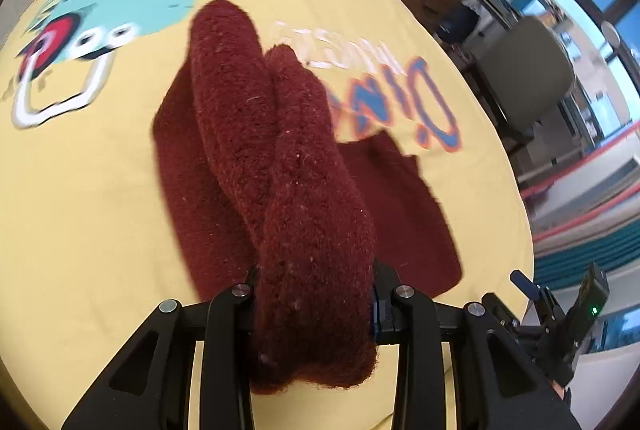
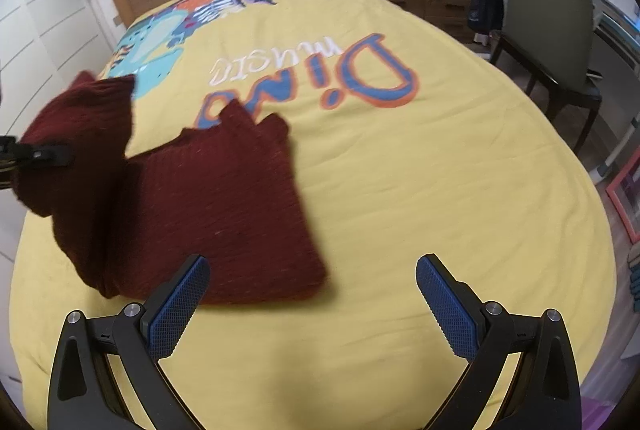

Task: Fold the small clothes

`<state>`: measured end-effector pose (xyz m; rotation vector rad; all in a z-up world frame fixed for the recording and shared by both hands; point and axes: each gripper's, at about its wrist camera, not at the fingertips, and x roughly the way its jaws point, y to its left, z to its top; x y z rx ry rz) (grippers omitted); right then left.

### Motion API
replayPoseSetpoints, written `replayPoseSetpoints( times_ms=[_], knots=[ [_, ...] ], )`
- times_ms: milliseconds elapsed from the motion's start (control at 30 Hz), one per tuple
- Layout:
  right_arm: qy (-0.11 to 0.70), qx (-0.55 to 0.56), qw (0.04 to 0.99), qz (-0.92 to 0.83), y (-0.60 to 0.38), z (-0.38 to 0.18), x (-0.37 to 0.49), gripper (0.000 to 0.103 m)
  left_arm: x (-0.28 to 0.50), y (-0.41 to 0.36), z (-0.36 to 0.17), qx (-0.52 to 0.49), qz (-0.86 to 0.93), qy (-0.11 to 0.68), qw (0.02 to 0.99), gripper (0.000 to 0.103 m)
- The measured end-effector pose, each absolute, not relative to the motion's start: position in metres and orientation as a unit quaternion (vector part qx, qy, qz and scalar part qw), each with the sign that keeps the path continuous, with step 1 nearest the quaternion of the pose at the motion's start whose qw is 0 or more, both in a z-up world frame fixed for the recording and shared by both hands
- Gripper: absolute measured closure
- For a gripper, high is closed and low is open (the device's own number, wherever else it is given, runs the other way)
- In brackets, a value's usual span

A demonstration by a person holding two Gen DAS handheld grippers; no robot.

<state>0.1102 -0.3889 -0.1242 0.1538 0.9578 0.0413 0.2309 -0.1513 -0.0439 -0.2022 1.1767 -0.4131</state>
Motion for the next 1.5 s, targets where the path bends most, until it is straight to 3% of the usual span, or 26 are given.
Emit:
replayPoseSetpoints(
  times_ms=[267,633,867,1000,1067,1300,1500],
  knots=[
    [0.476,0.092,0.875,-0.013,-0.433,-0.139,0.1,0.0,0.228,-0.248,-0.094,-0.017,-0.17,0.586,0.792,0.074],
    [0.516,0.108,0.849,-0.031,-0.455,-0.173,0.088,0.0,0.221,-0.263,-0.117,0.031,-0.128,0.582,0.802,0.06],
    [0.513,0.108,0.851,-0.033,-0.457,-0.168,0.085,0.0,0.212,-0.26,-0.098,0.014,-0.134,0.575,0.807,0.011],
    [0.513,0.106,0.851,-0.032,-0.455,-0.165,0.082,0.0,0.206,-0.255,-0.078,-0.008,-0.15,0.564,0.812,0.009],
    [0.512,0.105,0.852,-0.031,-0.454,-0.163,0.083,0.0,0.202,-0.249,-0.063,-0.019,-0.16,0.554,0.817,0.003],
    [0.501,0.095,0.86,-0.016,-0.439,-0.144,0.086,0.0,0.196,-0.209,-0.019,-0.048,-0.158,0.519,0.839,0.002],
    [0.486,0.068,0.871,0.002,-0.415,-0.111,0.109,0.0,0.192,-0.146,-0.019,-0.072,-0.107,0.515,0.847,0.001]
  ],
)
